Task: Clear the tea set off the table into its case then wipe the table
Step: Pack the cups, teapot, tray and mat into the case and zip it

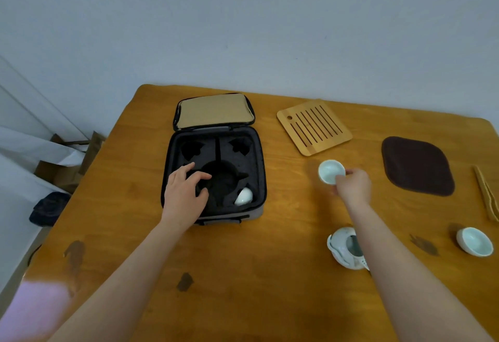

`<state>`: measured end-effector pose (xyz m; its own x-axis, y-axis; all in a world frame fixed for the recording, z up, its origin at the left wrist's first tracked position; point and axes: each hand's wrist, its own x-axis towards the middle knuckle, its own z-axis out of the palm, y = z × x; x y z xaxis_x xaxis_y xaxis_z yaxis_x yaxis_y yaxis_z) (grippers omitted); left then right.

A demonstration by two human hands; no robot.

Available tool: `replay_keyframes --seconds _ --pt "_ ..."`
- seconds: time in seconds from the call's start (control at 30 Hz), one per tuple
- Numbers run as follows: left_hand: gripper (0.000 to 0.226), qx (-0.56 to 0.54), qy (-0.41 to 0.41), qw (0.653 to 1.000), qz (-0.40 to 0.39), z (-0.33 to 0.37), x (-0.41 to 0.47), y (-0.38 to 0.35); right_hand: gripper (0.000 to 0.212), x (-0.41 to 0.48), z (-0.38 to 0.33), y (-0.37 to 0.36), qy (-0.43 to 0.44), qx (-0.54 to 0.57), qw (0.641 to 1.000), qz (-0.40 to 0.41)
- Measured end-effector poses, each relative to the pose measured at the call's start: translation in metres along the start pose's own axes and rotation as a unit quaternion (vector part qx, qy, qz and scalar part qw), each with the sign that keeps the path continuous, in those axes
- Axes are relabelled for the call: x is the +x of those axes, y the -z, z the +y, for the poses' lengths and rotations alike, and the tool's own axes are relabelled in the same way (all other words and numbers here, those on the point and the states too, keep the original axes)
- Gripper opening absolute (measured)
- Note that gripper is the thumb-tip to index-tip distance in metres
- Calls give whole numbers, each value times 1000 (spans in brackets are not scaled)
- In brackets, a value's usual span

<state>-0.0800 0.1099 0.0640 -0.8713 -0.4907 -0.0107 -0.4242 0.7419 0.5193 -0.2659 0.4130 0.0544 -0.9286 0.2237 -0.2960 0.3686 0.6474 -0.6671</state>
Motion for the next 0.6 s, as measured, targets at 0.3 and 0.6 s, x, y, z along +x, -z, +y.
replay_keyframes --seconds 0.3,0.6 --pt "32 -16 -23 999 -21 -8 19 4 19 -30 -126 -62 304 -127 944 -9" --pt "38 71 -95 992 -49 -37 15 6 38 -47 -162 -127 443 -398 804 -4"
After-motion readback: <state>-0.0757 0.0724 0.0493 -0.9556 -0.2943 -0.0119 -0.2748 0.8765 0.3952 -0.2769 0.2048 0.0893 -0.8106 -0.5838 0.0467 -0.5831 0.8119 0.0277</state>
